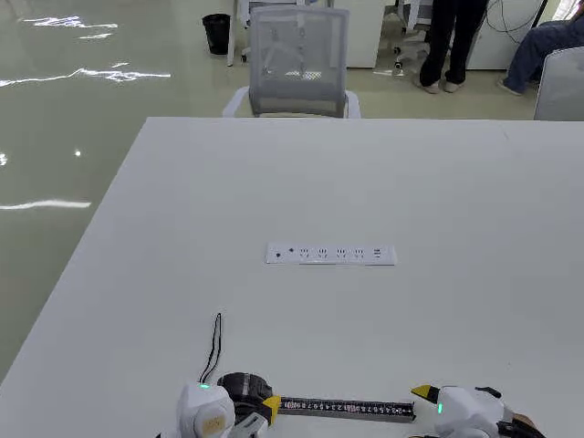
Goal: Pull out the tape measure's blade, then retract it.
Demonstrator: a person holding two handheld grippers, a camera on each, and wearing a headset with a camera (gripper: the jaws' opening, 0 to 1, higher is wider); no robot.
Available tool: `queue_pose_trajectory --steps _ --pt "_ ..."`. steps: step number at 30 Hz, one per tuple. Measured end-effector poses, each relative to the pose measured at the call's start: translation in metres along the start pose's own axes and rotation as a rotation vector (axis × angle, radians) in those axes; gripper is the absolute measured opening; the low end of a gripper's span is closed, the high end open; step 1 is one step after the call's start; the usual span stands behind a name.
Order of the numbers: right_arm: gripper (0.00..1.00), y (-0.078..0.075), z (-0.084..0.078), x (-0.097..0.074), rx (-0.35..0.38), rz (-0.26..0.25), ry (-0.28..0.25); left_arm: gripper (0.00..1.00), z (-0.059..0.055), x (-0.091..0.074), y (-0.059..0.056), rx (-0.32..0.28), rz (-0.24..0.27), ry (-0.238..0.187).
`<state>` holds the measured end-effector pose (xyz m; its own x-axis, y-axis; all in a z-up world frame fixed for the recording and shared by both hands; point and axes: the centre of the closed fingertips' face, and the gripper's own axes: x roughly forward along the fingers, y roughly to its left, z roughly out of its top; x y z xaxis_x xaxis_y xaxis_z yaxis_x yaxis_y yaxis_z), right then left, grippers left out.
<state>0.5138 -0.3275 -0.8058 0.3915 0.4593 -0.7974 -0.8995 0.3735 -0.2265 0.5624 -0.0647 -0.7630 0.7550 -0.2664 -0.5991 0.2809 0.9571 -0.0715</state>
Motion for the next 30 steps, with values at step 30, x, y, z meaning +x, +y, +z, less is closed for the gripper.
queue_pose_trajectory --steps 30 --pt "0.14 -0.006 -0.004 0.008 0.087 0.15 0.059 0.73 0.0 0.012 -0.008 0.008 0.007 -0.005"
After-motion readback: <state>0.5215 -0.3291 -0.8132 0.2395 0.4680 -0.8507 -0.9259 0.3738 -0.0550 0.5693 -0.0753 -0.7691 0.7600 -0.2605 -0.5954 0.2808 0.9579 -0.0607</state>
